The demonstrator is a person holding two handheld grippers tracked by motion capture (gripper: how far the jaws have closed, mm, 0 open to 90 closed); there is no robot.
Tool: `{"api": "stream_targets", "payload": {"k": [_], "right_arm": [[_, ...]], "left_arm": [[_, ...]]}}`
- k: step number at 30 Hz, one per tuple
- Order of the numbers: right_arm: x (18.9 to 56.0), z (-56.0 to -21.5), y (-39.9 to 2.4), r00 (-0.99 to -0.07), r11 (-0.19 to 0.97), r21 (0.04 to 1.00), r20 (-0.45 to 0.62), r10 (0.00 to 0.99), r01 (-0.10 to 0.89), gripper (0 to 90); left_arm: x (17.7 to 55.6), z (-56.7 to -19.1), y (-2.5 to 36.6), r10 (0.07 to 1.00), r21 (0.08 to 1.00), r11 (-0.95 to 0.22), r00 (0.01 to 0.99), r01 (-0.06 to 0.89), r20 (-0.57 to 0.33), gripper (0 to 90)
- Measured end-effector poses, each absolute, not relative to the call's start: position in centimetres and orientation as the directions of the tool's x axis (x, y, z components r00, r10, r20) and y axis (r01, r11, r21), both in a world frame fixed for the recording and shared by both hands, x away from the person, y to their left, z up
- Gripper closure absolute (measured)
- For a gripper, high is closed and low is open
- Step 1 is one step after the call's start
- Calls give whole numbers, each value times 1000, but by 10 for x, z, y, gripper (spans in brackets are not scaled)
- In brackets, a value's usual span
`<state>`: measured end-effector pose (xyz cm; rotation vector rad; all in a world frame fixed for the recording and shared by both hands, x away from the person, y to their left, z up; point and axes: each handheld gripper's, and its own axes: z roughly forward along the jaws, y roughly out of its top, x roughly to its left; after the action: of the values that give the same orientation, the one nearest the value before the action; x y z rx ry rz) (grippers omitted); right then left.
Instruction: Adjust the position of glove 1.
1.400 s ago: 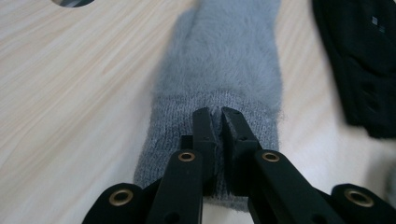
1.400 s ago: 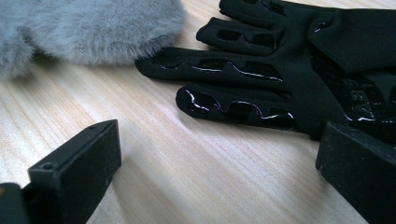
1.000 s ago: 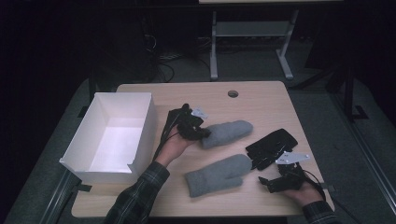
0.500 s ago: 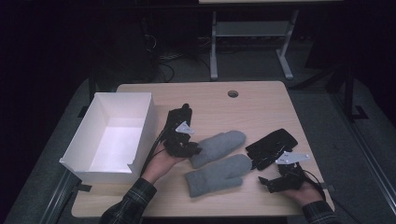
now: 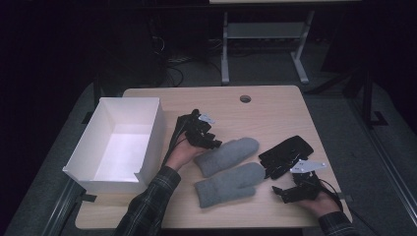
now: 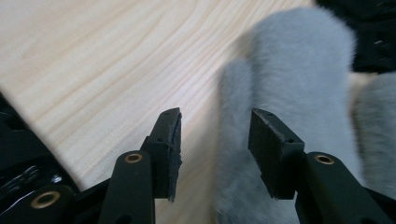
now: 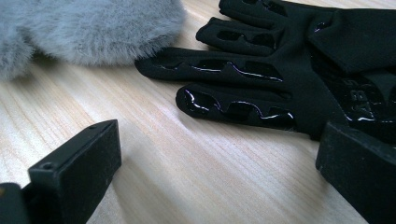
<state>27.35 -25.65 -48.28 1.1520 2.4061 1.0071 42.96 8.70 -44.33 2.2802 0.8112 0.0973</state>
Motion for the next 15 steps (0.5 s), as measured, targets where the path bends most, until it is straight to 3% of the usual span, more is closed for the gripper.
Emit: {"api": "stream_targets", "payload": {"k": [9, 13, 15], "right_arm": [[273, -483, -256, -637, 435, 698, 41, 769, 569, 0], [273, -483, -256, -635, 433, 696, 43, 771, 572, 0], [273, -483, -256, -637, 435, 698, 40, 769, 569, 0]], "left_arm": [[427, -461, 76, 505, 624, -624, 852, 470, -136, 574], [424, -459, 72, 475, 613, -640, 865, 464, -158, 792], [423, -458, 70, 488, 609, -633, 857, 477, -164, 840]]}}
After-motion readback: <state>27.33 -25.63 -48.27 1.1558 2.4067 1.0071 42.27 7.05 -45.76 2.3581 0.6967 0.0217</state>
